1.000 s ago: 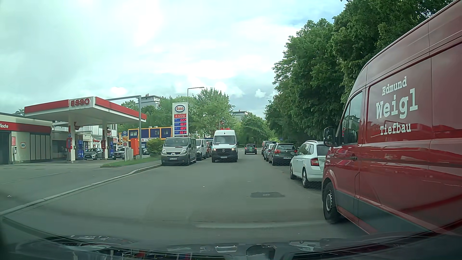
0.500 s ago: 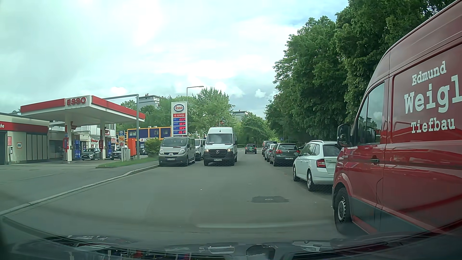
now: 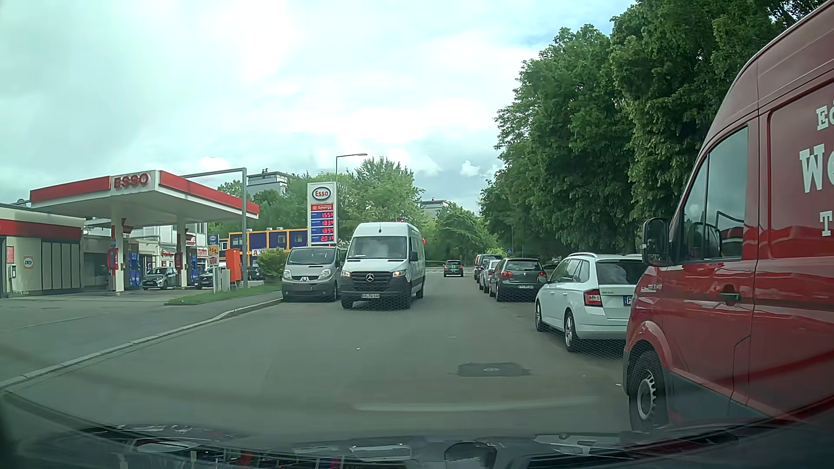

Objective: Follow the waypoints while adhering to traffic rules and regulations

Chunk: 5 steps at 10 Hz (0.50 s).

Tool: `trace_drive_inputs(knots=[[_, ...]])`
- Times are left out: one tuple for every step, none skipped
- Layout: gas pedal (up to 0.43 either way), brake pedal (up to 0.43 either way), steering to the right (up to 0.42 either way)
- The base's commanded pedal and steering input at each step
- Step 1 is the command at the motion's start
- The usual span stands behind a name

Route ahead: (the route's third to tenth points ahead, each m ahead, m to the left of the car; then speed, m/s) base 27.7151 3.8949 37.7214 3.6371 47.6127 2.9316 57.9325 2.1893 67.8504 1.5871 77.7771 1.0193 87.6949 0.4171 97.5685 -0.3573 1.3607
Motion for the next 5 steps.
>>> trace_drive_inputs(knots=[[0.028,0.0,-0.005],[0.118,0.0,-0.005],[0.118,0.0,-0.005],[0.118,0.0,-0.005],[0.13,0.0,-0.004]])
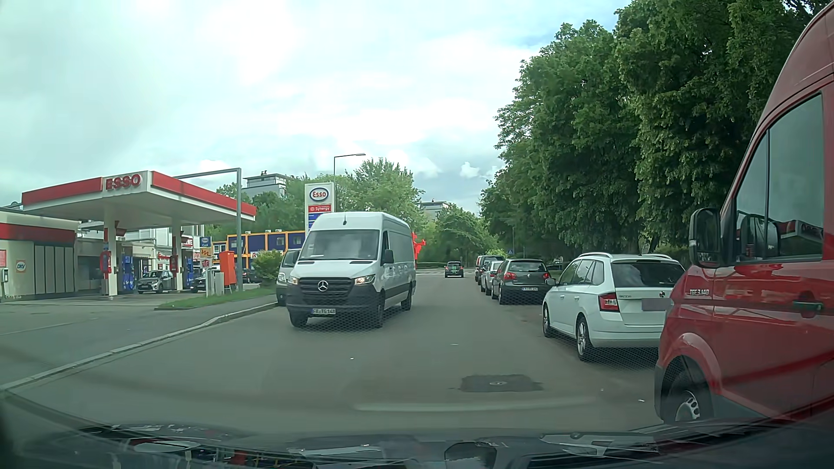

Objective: Follow the waypoints while adhering to traffic rules and regulations

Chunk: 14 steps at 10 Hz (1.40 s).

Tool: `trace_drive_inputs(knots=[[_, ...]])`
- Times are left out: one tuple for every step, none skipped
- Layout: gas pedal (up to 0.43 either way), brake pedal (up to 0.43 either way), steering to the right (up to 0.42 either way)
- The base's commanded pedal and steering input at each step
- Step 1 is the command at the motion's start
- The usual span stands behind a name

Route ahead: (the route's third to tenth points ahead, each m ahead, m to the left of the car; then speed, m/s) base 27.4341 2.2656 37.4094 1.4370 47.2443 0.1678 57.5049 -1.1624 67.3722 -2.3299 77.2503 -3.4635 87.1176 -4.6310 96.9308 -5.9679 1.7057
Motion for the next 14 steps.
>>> trace_drive_inputs(knots=[[0.138,0.0,-0.003],[0.138,0.0,-0.003],[0.15,0.0,-0.003],[0.157,0.0,-0.002],[0.177,0.0,0.001],[0.177,0.0,0.003],[0.209,0.0,0.003],[0.209,0.0,0.003],[0.209,0.0,0.003],[0.209,0.0,0.003],[0.22,0.0,0.003],[0.22,0.0,0.003],[0.22,0.0,0.002],[0.22,0.0,0.001]])
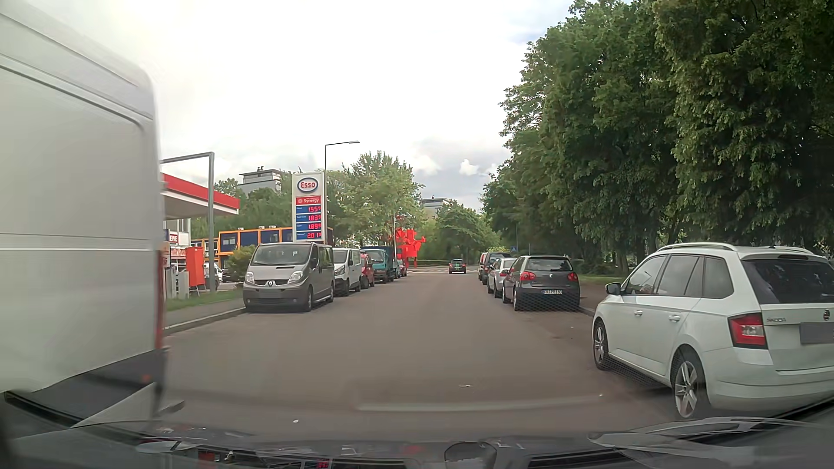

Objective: Follow the waypoints while adhering to traffic rules and regulations

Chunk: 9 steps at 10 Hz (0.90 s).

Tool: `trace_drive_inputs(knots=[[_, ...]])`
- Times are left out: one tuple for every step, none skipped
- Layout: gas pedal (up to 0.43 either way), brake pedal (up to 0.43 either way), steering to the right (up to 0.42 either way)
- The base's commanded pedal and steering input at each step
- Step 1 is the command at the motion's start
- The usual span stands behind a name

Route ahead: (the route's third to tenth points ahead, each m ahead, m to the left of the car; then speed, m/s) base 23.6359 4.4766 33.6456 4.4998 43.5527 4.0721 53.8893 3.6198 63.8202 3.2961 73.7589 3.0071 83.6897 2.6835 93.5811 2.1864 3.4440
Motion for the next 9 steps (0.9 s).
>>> trace_drive_inputs(knots=[[0.228,0.0,0.001],[0.228,0.0,0.002],[0.228,0.0,0.003],[0.228,0.0,0.003],[0.228,0.0,0.003],[0.24,0.0,0.003],[0.24,0.0,0.003],[0.24,0.0,0.002],[0.24,0.0,0.001]])
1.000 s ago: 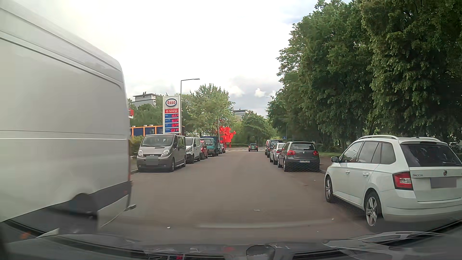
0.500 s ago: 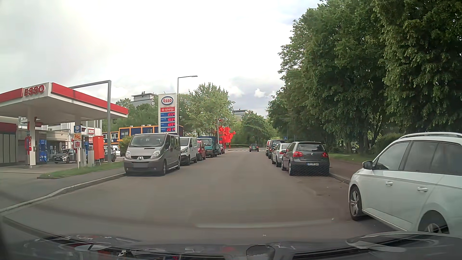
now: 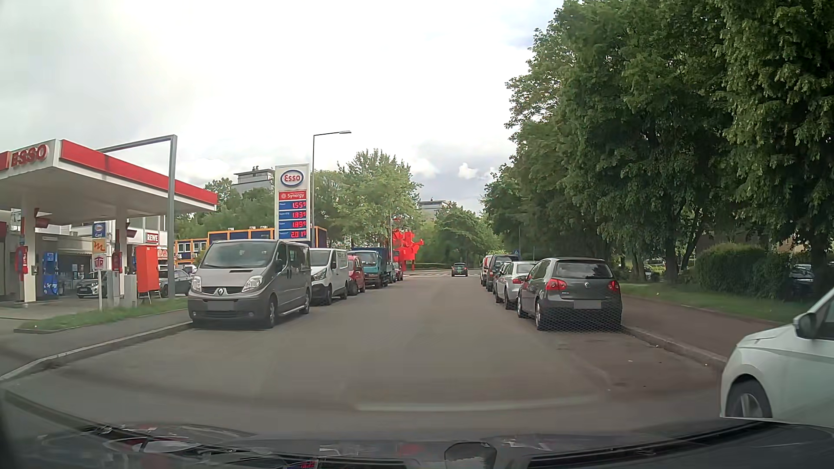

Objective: Follow the waypoints while adhering to traffic rules and regulations

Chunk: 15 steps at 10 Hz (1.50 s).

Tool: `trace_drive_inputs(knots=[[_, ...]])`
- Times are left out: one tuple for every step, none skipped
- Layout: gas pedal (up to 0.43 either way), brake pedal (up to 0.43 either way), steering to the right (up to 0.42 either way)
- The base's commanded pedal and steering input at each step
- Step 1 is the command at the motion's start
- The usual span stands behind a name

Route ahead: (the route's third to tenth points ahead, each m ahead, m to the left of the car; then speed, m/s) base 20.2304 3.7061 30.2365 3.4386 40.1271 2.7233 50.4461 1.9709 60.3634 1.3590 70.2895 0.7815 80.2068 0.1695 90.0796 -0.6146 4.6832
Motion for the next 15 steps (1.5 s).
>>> trace_drive_inputs(knots=[[0.24,0.0,0.001],[0.24,0.0,0.001],[0.24,0.0,0.001],[0.24,0.0,0.003],[0.24,0.0,0.005],[0.24,0.0,0.007],[0.24,0.0,0.008],[0.24,0.0,0.009],[0.24,0.0,0.01],[0.24,0.0,0.013],[0.228,0.0,0.016],[0.228,0.0,0.017],[0.228,0.0,0.016],[0.228,0.0,0.013],[0.228,0.0,0.012]])
